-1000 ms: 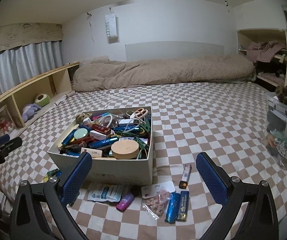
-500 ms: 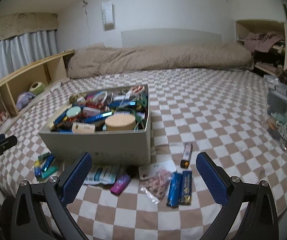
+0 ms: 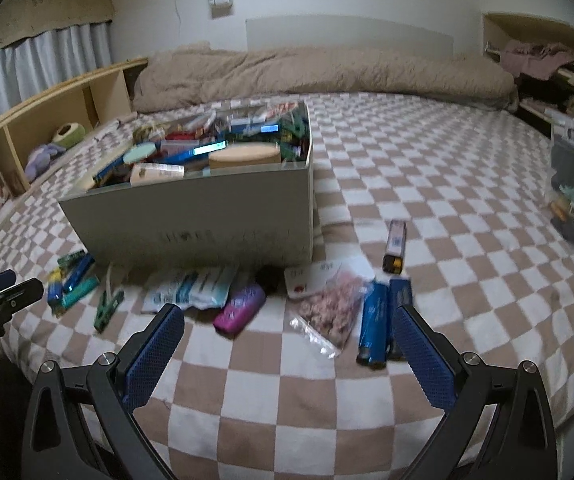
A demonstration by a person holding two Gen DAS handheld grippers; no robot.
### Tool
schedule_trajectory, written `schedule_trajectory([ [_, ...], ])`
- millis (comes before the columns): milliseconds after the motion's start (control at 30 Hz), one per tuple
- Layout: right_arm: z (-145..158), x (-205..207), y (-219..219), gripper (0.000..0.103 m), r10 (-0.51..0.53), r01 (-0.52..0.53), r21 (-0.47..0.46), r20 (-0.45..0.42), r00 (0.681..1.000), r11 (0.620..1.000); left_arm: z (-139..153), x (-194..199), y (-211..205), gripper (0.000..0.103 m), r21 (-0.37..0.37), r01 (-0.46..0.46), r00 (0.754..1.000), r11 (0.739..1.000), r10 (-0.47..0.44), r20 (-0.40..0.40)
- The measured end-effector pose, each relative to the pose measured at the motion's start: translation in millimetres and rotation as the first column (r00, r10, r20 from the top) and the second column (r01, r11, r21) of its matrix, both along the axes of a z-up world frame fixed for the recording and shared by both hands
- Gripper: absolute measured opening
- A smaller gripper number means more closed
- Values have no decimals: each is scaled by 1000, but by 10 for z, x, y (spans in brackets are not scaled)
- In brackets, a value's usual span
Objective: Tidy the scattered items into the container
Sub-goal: 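Lower the left tool toward another green clothespin while the right tool approaches the pink candy bag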
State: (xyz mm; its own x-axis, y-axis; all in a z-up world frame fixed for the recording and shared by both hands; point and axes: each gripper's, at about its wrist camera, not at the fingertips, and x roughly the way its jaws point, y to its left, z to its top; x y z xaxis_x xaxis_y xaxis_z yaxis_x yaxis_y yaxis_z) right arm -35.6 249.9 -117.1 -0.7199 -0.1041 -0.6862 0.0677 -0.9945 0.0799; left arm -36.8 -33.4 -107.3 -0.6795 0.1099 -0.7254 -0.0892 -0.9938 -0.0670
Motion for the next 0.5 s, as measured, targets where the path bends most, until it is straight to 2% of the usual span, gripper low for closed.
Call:
schedule_trajectory([
  [233, -265, 12, -72, 103, 31, -30, -13, 60, 998, 999, -346, 51, 166, 103, -5, 48, 995, 999, -47, 91],
  [400, -452, 14, -114, 103, 55, -52, -27, 114, 992, 998, -581, 71, 280, 103, -35, 88, 985, 996, -82, 149],
  [500, -539, 30, -116, 103, 57, -53, -33, 130, 990, 998, -644, 100, 320, 103, -66, 87, 989, 994, -78, 127],
])
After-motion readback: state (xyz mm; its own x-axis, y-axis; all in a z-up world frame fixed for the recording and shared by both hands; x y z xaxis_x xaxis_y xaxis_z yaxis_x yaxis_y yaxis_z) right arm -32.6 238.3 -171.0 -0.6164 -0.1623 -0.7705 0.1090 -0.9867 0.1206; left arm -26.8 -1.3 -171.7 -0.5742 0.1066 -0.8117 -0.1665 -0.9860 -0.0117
